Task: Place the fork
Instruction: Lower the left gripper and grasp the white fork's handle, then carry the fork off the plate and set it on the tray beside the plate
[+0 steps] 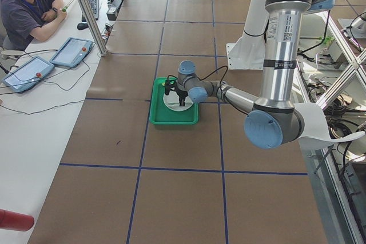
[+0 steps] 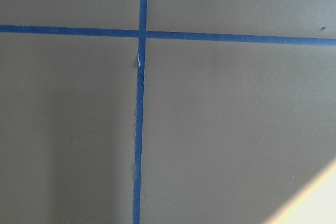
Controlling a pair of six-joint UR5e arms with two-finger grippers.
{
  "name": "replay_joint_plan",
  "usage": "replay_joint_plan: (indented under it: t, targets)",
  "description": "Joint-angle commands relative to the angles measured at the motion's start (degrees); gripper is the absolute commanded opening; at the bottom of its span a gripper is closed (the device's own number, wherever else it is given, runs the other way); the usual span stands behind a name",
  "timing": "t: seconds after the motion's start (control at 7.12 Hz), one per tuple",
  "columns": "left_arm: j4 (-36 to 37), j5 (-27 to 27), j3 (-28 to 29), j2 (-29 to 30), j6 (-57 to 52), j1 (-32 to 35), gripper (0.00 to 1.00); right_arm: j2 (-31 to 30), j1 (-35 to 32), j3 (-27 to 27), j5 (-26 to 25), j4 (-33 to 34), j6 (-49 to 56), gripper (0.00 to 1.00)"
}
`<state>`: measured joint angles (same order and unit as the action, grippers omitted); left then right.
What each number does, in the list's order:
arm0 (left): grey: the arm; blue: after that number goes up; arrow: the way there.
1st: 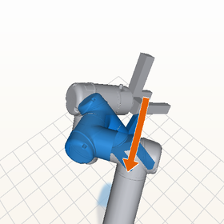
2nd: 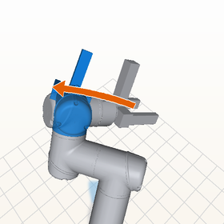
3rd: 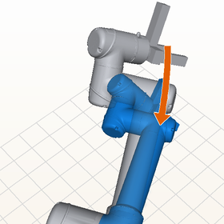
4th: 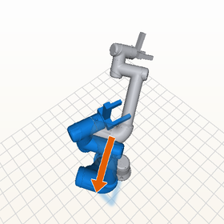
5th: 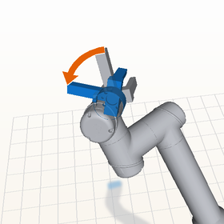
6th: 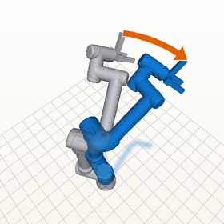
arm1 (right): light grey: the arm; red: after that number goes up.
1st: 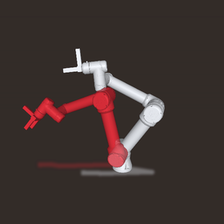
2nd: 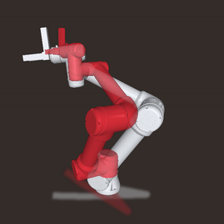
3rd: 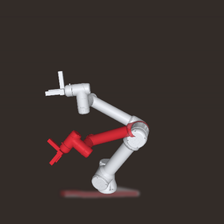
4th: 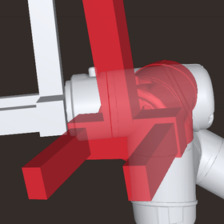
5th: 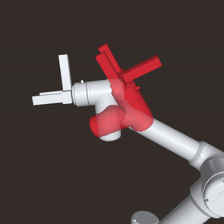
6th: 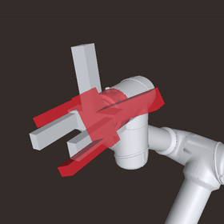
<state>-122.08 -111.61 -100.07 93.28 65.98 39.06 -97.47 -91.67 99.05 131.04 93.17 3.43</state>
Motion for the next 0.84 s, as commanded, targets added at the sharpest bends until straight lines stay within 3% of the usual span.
replay_joint_plan:
  t: [0.0,0.28,0.56,0.7]
  targets:
    - [0.0,-0.71,-0.48,-0.03,-1.11,3.02,0.0,0.0,0.0,0.09,0.0,0.0,0.0,1.0]
    - [-0.35,-3.18,-0.48,-3.08,-8.12,8.38,0.0,0.0,0.0,0.09,0.0,0.0,0.0,1.0]
    - [-0.79,-3.09,0.31,-5.65,-10.78,8.4,0.0,0.0,0.0,0.0,0.0,0.0,0.0,1.0]
    - [-0.71,-3.26,0.31,-5.31,-10.7,8.31,0.77,0.0,0.0,0.09,0.0,0.0,0.0,1.0]
